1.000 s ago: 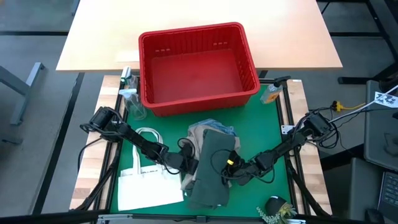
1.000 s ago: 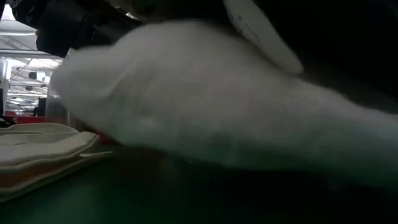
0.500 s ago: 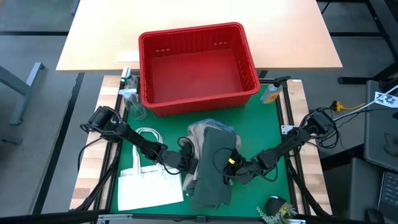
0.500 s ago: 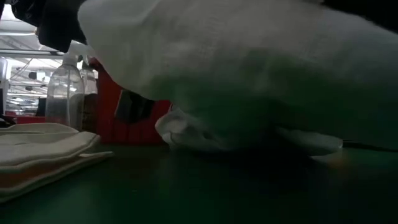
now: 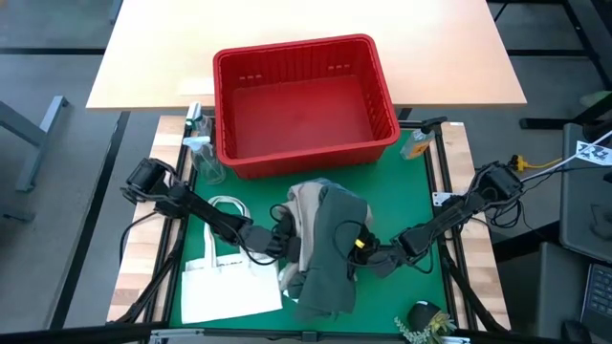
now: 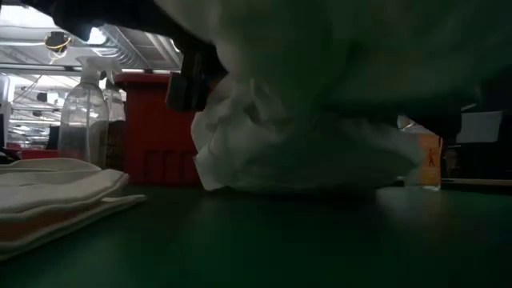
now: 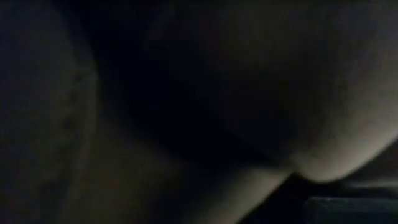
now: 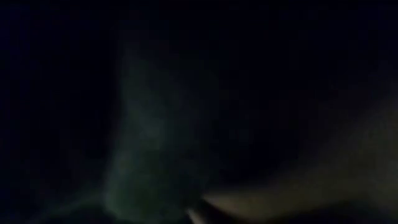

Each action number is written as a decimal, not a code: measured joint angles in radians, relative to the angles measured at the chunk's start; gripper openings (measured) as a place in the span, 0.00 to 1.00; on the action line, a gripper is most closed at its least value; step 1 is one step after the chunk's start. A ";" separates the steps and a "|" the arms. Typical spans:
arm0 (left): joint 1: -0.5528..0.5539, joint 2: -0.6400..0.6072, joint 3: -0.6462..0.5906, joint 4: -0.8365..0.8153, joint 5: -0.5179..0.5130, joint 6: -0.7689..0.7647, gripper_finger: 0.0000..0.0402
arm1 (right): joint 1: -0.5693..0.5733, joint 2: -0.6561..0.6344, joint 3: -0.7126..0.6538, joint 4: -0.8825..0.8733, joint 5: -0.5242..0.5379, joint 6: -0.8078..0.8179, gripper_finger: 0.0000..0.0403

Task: Fold Laundry from Bin
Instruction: Put the stack of folded clothes into the red bin

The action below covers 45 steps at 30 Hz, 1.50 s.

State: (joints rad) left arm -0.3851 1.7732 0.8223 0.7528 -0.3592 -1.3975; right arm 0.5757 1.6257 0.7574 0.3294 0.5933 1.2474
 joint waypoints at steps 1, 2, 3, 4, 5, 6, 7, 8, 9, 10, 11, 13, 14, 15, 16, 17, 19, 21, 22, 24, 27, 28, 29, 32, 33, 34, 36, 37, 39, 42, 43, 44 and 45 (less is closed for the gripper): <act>0.000 -0.010 0.000 0.000 -0.004 0.007 0.00 | -0.001 -0.007 0.000 0.001 -0.001 0.000 0.02; 0.001 -0.018 0.000 0.000 -0.006 0.015 0.00 | -0.003 -0.014 0.000 0.003 -0.001 -0.001 0.03; 0.002 -0.023 0.001 0.001 -0.012 0.019 0.00 | -0.007 -0.020 0.000 0.005 -0.001 -0.001 0.03; 0.002 -0.027 0.002 0.007 -0.022 0.020 0.00 | -0.009 -0.026 0.000 0.007 -0.001 -0.001 0.03; 0.002 -0.034 0.002 0.007 -0.027 0.021 0.00 | -0.010 -0.033 0.000 0.007 0.000 -0.001 0.03; 0.002 -0.039 0.002 0.006 -0.029 0.021 0.00 | -0.016 -0.037 0.000 0.009 -0.001 -0.003 0.03; 0.004 -0.041 0.002 0.008 -0.034 0.021 0.00 | -0.020 -0.040 0.000 0.012 -0.001 -0.007 0.03; 0.005 -0.043 0.002 0.012 -0.035 0.021 0.00 | -0.021 -0.045 0.000 0.014 -0.001 -0.015 0.02; 0.006 -0.045 0.002 0.016 -0.035 0.021 0.00 | -0.022 -0.049 0.000 0.013 -0.002 -0.021 0.02; 0.007 -0.046 0.002 0.024 -0.035 0.020 0.00 | -0.022 -0.051 0.000 0.018 -0.002 -0.022 0.01; 0.010 -0.047 0.002 0.035 -0.034 0.021 0.00 | -0.024 -0.052 0.000 0.028 -0.001 -0.022 0.01; 0.015 -0.048 0.015 0.037 -0.032 0.022 0.00 | -0.027 -0.052 0.012 0.030 -0.002 -0.023 0.02; 0.019 -0.048 0.025 0.036 -0.030 0.023 0.00 | -0.027 -0.052 0.020 0.026 -0.002 -0.024 0.02; 0.023 -0.049 0.034 0.036 -0.021 0.031 0.00 | -0.028 -0.052 0.032 0.018 -0.002 -0.031 0.03; 0.029 -0.050 0.044 0.037 -0.004 0.045 0.00 | -0.033 -0.052 0.045 0.016 -0.003 -0.051 0.03; 0.034 -0.050 0.053 0.040 0.012 0.054 0.00 | -0.035 -0.052 0.059 0.010 -0.005 -0.070 0.03; 0.040 -0.052 0.066 0.043 0.017 0.069 0.00 | -0.045 -0.054 0.083 -0.012 -0.007 -0.097 0.02; 0.044 -0.061 0.071 0.039 0.020 0.076 0.00 | -0.049 -0.063 0.102 -0.044 -0.007 -0.122 0.01; 0.046 -0.062 0.073 0.041 0.019 0.077 0.00 | -0.056 -0.064 0.113 -0.062 -0.009 -0.126 0.01; 0.048 -0.077 0.073 0.035 0.021 0.086 0.00 | -0.059 -0.076 0.126 -0.093 -0.008 -0.127 0.01; 0.050 -0.097 0.074 0.030 0.007 0.104 0.00 | -0.068 -0.101 0.137 -0.124 -0.006 -0.135 0.03; 0.051 -0.107 0.074 0.029 -0.003 0.119 0.00 | -0.073 -0.111 0.138 -0.126 -0.004 -0.144 0.03; 0.055 -0.114 0.077 0.028 -0.004 0.130 0.00 | -0.077 -0.118 0.139 -0.124 -0.005 -0.157 0.03; 0.065 -0.142 0.080 0.027 -0.015 0.159 0.00 | -0.103 -0.139 0.141 -0.112 -0.011 -0.178 0.02; 0.070 -0.151 0.080 0.027 -0.021 0.168 0.00 | -0.113 -0.144 0.142 -0.110 -0.020 -0.184 0.01; 0.073 -0.161 0.080 0.020 -0.024 0.176 0.00 | -0.120 -0.149 0.142 -0.110 -0.027 -0.186 0.01; 0.084 -0.172 0.080 0.021 -0.023 0.181 0.00 | -0.136 -0.159 0.142 -0.101 -0.040 -0.191 0.01; 0.089 -0.178 0.081 0.023 -0.022 0.182 0.00 | -0.145 -0.169 0.142 -0.099 -0.048 -0.199 0.02; 0.098 -0.188 0.090 0.022 -0.017 0.197 0.00 | -0.160 -0.179 0.143 -0.089 -0.066 -0.209 0.03; 0.119 -0.190 0.122 0.023 0.003 0.207 0.00 | -0.180 -0.195 0.161 -0.096 -0.078 -0.236 0.03; 0.127 -0.190 0.133 0.023 0.016 0.209 0.00 | -0.186 -0.196 0.171 -0.098 -0.087 -0.249 0.02; 0.136 -0.192 0.144 0.024 0.031 0.215 0.00 | -0.187 -0.196 0.183 -0.099 -0.088 -0.261 0.02; 0.144 -0.193 0.157 0.023 0.045 0.222 0.00 | -0.192 -0.197 0.195 -0.100 -0.089 -0.275 0.01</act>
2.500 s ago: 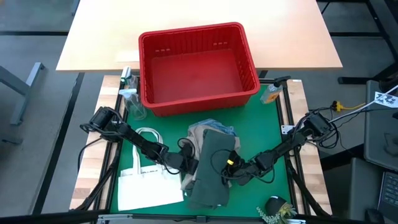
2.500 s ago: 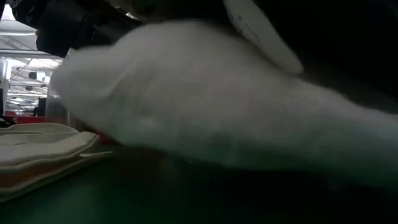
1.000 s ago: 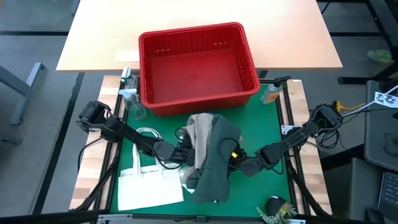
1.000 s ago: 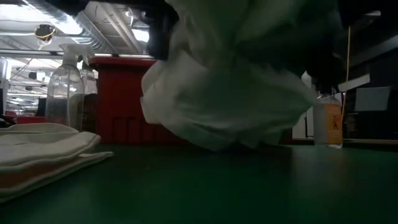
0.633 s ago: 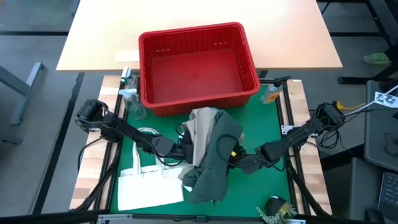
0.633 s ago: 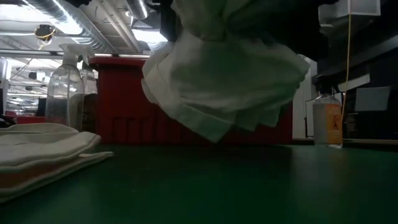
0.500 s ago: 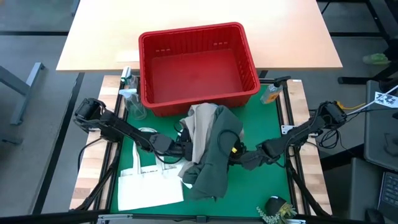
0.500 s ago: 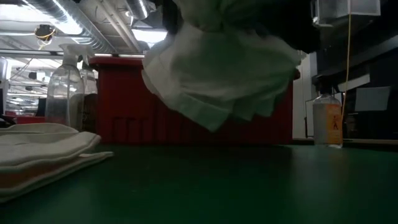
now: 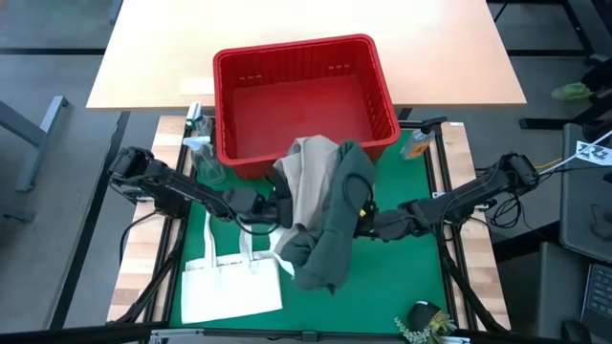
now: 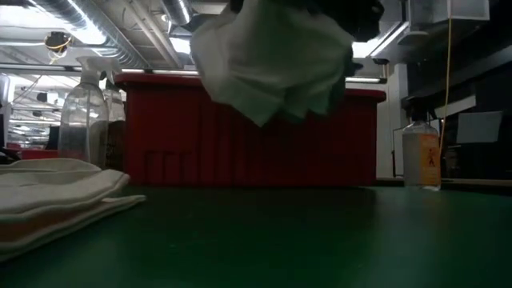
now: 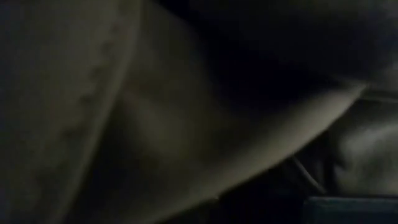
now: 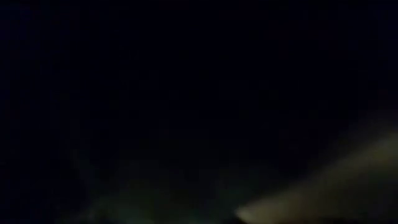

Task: Fold Laundry from Bin
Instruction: Put the stack of folded clothes into the red bin

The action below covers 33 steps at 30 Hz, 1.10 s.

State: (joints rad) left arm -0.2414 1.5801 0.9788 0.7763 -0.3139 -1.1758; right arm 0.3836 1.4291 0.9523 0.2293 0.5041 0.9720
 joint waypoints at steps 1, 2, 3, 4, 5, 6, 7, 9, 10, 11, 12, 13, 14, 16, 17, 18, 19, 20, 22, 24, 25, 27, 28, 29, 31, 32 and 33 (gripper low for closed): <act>0.007 0.000 0.011 0.002 0.011 0.005 0.00 | -0.002 -0.002 0.014 -0.008 0.000 -0.016 0.01; 0.014 -0.001 0.021 0.003 0.022 0.008 0.00 | -0.002 -0.004 0.028 -0.024 0.000 -0.031 0.01; 0.020 0.000 0.033 0.004 0.030 0.010 0.00 | -0.008 -0.006 0.044 -0.040 0.000 -0.040 0.01; 0.027 0.000 0.044 0.004 0.036 0.011 0.00 | -0.014 -0.011 0.061 -0.064 0.000 -0.049 0.02; 0.036 0.000 0.054 0.002 0.049 0.012 0.00 | -0.014 -0.018 0.080 -0.091 0.000 -0.058 0.02; 0.043 0.000 0.064 0.003 0.057 0.012 0.00 | -0.020 -0.024 0.098 -0.119 0.000 -0.062 0.03; 0.050 0.000 0.072 0.005 0.061 0.015 0.00 | -0.028 -0.027 0.116 -0.151 0.001 -0.066 0.03; 0.068 0.001 0.087 0.004 0.074 0.033 0.00 | -0.038 -0.042 0.150 -0.218 0.014 -0.085 0.03; 0.076 0.001 0.096 0.002 0.075 0.038 0.00 | -0.044 -0.043 0.167 -0.246 0.015 -0.089 0.03; 0.084 0.001 0.106 0.002 0.078 0.038 0.00 | -0.053 -0.044 0.183 -0.268 0.015 -0.095 0.03; 0.095 0.001 0.118 0.001 0.085 0.041 0.00 | -0.061 -0.048 0.199 -0.286 0.016 -0.109 0.02; 0.106 0.001 0.129 0.000 0.099 0.051 0.00 | -0.066 -0.052 0.217 -0.308 0.018 -0.121 0.02; 0.118 0.001 0.139 0.000 0.113 0.058 0.00 | -0.074 -0.052 0.234 -0.327 0.019 -0.133 0.02; 0.144 0.002 0.158 0.000 0.134 0.062 0.00 | -0.091 -0.053 0.262 -0.362 0.020 -0.146 0.02; 0.156 0.002 0.168 -0.002 0.142 0.062 0.00 | -0.101 -0.053 0.275 -0.375 0.021 -0.152 0.02; 0.170 0.002 0.179 -0.004 0.152 0.062 0.00 | -0.111 -0.053 0.288 -0.388 0.022 -0.160 0.02; 0.184 0.002 0.191 -0.005 0.166 0.062 0.00 | -0.123 -0.053 0.303 -0.402 0.023 -0.164 0.02; 0.199 0.002 0.202 -0.006 0.180 0.062 0.00 | -0.136 -0.053 0.318 -0.419 0.023 -0.167 0.03; 0.227 0.004 0.221 -0.006 0.207 0.062 0.00 | -0.163 -0.053 0.339 -0.444 0.017 -0.174 0.03; 0.257 0.005 0.240 -0.012 0.237 0.062 0.00 | -0.193 -0.053 0.350 -0.457 0.007 -0.190 0.02; 0.272 0.004 0.250 -0.022 0.256 0.062 0.00 | -0.209 -0.052 0.355 -0.460 -0.002 -0.199 0.02; 0.306 0.004 0.267 -0.040 0.296 0.061 0.00 | -0.241 -0.052 0.371 -0.467 -0.020 -0.219 0.02; 0.323 0.004 0.273 -0.044 0.315 0.061 0.00 | -0.255 -0.052 0.378 -0.467 -0.027 -0.227 0.02; 0.341 0.004 0.278 -0.044 0.335 0.058 0.00 | -0.271 -0.051 0.386 -0.467 -0.033 -0.235 0.02; 0.377 0.004 0.288 -0.043 0.376 0.050 0.00 | -0.306 -0.051 0.399 -0.470 -0.054 -0.253 0.02; 0.395 0.004 0.290 -0.041 0.388 0.042 0.00 | -0.326 -0.050 0.403 -0.471 -0.066 -0.260 0.02; 0.412 0.005 0.291 -0.041 0.398 0.034 0.00 | -0.345 -0.050 0.407 -0.474 -0.080 -0.267 0.02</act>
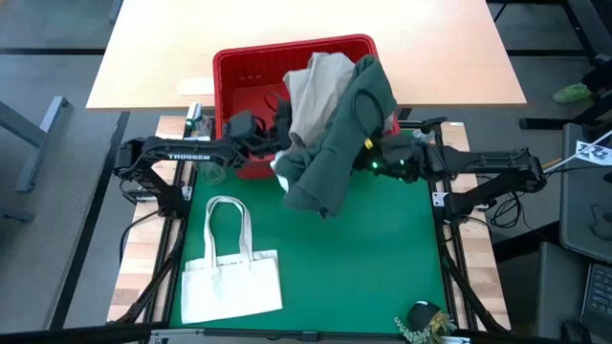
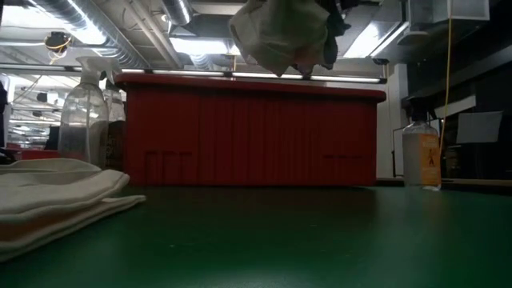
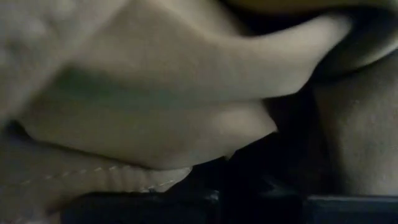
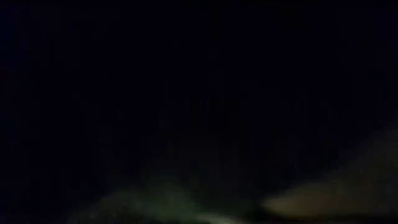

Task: Fold Laundry from Bin
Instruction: Put the stack of folded clothes into the red bin

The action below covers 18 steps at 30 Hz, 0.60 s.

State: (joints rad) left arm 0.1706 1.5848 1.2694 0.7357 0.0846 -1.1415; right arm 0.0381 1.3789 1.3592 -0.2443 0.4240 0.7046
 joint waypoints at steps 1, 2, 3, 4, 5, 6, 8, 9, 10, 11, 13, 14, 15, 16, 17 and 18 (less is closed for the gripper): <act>0.020 0.000 0.000 0.000 0.013 -0.005 0.00 | -0.021 0.000 0.002 0.000 -0.015 -0.005 0.02; 0.041 0.000 0.000 -0.002 0.030 -0.006 0.00 | -0.045 0.001 0.003 0.002 -0.028 -0.007 0.02; 0.062 0.001 0.000 -0.006 0.047 -0.007 0.00 | -0.070 0.001 0.003 0.004 -0.041 -0.007 0.01; 0.084 0.001 0.000 -0.013 0.061 -0.009 0.00 | -0.096 0.002 0.003 0.005 -0.057 -0.007 0.01; 0.106 0.002 0.000 -0.020 0.074 -0.009 0.00 | -0.122 0.002 0.003 0.005 -0.075 -0.007 0.01; 0.129 0.003 0.000 -0.026 0.086 -0.009 0.00 | -0.149 0.004 0.003 0.005 -0.096 -0.008 0.01; 0.175 0.004 0.000 -0.041 0.104 -0.010 0.00 | -0.201 0.015 0.003 0.007 -0.135 -0.010 0.02; 0.197 0.004 0.000 -0.055 0.112 -0.009 0.00 | -0.230 0.019 0.003 0.007 -0.156 -0.011 0.02; 0.219 0.004 0.000 -0.070 0.119 -0.010 0.00 | -0.258 0.028 0.003 0.010 -0.178 -0.011 0.02; 0.239 0.004 0.000 -0.085 0.124 -0.009 0.00 | -0.284 0.039 0.003 0.019 -0.200 -0.011 0.02; 0.283 0.005 0.000 -0.113 0.139 -0.003 0.00 | -0.341 0.066 0.003 0.043 -0.244 -0.018 0.02; 0.305 0.007 0.000 -0.126 0.143 -0.001 0.00 | -0.368 0.082 0.003 0.064 -0.269 -0.030 0.01; 0.327 0.010 0.000 -0.132 0.145 0.000 0.00 | -0.395 0.100 0.003 0.084 -0.297 -0.034 0.01; 0.351 0.014 0.000 -0.134 0.151 0.001 0.00 | -0.421 0.120 0.003 0.110 -0.325 -0.035 0.01; 0.376 0.020 0.000 -0.136 0.158 0.007 0.00 | -0.446 0.138 0.003 0.137 -0.352 -0.036 0.01; 0.400 0.026 0.000 -0.136 0.165 0.021 0.00 | -0.472 0.157 0.003 0.165 -0.374 -0.036 0.01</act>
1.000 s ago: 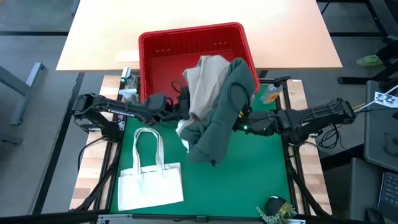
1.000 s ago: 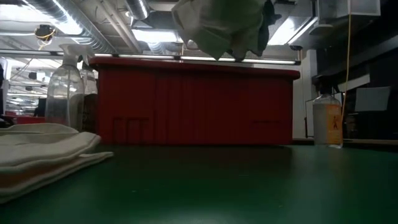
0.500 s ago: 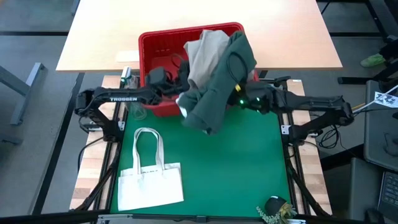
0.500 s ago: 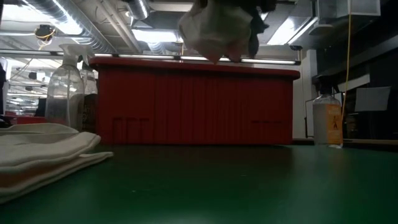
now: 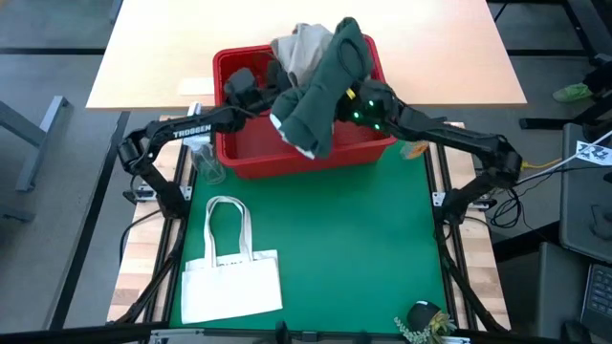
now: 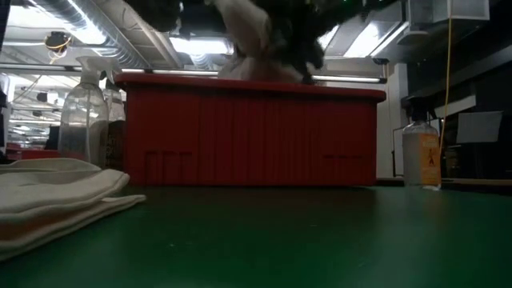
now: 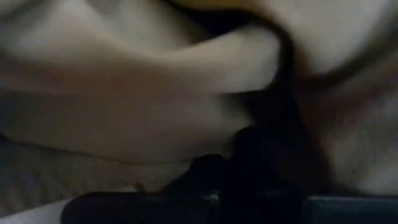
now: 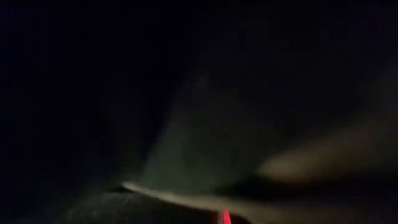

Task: Fold Laundry from Bin
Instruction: Put the stack of folded clothes into the red bin

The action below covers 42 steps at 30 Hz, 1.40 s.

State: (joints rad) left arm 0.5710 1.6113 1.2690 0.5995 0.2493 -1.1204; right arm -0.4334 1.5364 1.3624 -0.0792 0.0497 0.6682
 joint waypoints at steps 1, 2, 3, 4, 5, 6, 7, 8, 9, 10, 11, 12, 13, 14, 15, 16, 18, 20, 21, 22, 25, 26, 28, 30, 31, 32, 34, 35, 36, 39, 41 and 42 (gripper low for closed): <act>0.022 0.009 0.000 0.000 0.005 0.010 0.00 | -0.023 0.020 0.000 0.027 -0.016 0.000 0.02; 0.043 0.019 0.000 0.001 0.006 0.016 0.00 | -0.044 0.040 0.000 0.057 -0.031 0.000 0.02; 0.064 0.030 0.000 0.003 0.010 0.025 0.00 | -0.064 0.059 0.000 0.083 -0.049 0.000 0.02; 0.085 0.045 0.000 0.005 0.018 0.029 0.00 | -0.085 0.078 0.000 0.105 -0.067 0.000 0.02; 0.104 0.060 0.000 0.009 0.028 0.029 0.00 | -0.106 0.099 -0.001 0.128 -0.090 0.000 0.02; 0.124 0.076 0.000 0.010 0.037 0.031 0.00 | -0.124 0.120 -0.001 0.148 -0.108 0.000 0.01; 0.143 0.093 0.000 0.010 0.043 0.031 0.00 | -0.141 0.141 -0.001 0.169 -0.123 0.002 0.01; 0.160 0.111 0.000 0.011 0.046 0.031 0.00 | -0.159 0.163 -0.002 0.189 -0.132 0.005 0.01; 0.175 0.130 0.000 0.021 0.047 0.031 0.00 | -0.173 0.185 -0.001 0.207 -0.140 0.009 0.01; 0.190 0.152 0.000 0.038 0.049 0.031 0.00 | -0.184 0.207 0.013 0.207 -0.150 0.011 0.01; 0.203 0.175 0.008 0.046 0.053 0.031 0.00 | -0.196 0.229 0.031 0.203 -0.159 0.012 0.02; 0.214 0.201 0.028 0.049 0.063 0.030 0.00 | -0.207 0.253 0.052 0.199 -0.168 0.012 0.02; 0.225 0.227 0.053 0.054 0.069 0.031 0.00 | -0.215 0.275 0.076 0.199 -0.180 0.009 0.02; 0.233 0.255 0.086 0.057 0.079 0.031 0.00 | -0.222 0.297 0.102 0.199 -0.186 0.008 0.02; 0.240 0.286 0.124 0.060 0.095 0.031 0.00 | -0.231 0.318 0.132 0.192 -0.190 0.005 0.02; 0.246 0.321 0.168 0.064 0.114 0.031 0.00 | -0.235 0.339 0.162 0.189 -0.191 -0.004 0.01; 0.264 0.381 0.257 0.065 0.163 0.032 0.00 | -0.247 0.369 0.218 0.168 -0.189 -0.033 0.01; 0.287 0.427 0.327 0.058 0.210 0.031 0.00 | -0.266 0.378 0.259 0.116 -0.179 -0.073 0.01; 0.293 0.443 0.354 0.055 0.214 0.031 0.00 | -0.276 0.382 0.276 0.103 -0.173 -0.098 0.01; 0.299 0.455 0.379 0.051 0.218 0.032 0.00 | -0.286 0.383 0.290 0.086 -0.174 -0.119 0.02; 0.317 0.469 0.418 0.029 0.271 0.064 0.00 | -0.309 0.383 0.309 0.057 -0.185 -0.162 0.02; 0.321 0.469 0.419 0.018 0.294 0.083 0.00 | -0.313 0.383 0.309 0.053 -0.188 -0.176 0.02; 0.328 0.469 0.419 -0.008 0.330 0.111 0.00 | -0.319 0.383 0.309 0.030 -0.192 -0.204 0.01; 0.329 0.469 0.419 -0.068 0.345 0.157 0.00 | -0.319 0.383 0.305 0.004 -0.188 -0.227 0.01; 0.328 0.468 0.419 -0.109 0.349 0.191 0.00 | -0.317 0.383 0.300 -0.002 -0.182 -0.243 0.01; 0.327 0.467 0.419 -0.152 0.354 0.228 0.00 | -0.313 0.383 0.292 -0.007 -0.176 -0.257 0.02; 0.323 0.467 0.419 -0.235 0.378 0.291 0.00 | -0.307 0.383 0.281 -0.038 -0.167 -0.275 0.03; 0.319 0.467 0.419 -0.280 0.387 0.318 0.00 | -0.303 0.383 0.275 -0.057 -0.164 -0.285 0.03; 0.316 0.467 0.419 -0.328 0.394 0.345 0.00 | -0.299 0.383 0.270 -0.075 -0.154 -0.289 0.03; 0.313 0.467 0.419 -0.467 0.427 0.414 0.00 | -0.286 0.392 0.247 -0.117 -0.131 -0.296 0.03; 0.313 0.467 0.419 -0.568 0.438 0.434 0.00 | -0.278 0.406 0.228 -0.137 -0.140 -0.302 0.03; 0.312 0.467 0.419 -0.628 0.440 0.441 0.00 | -0.274 0.414 0.220 -0.153 -0.149 -0.302 0.03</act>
State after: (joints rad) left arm 0.8831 2.0781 1.6882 -0.0283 0.6893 -0.6792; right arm -0.7073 1.9503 1.5827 -0.2327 -0.0993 0.3661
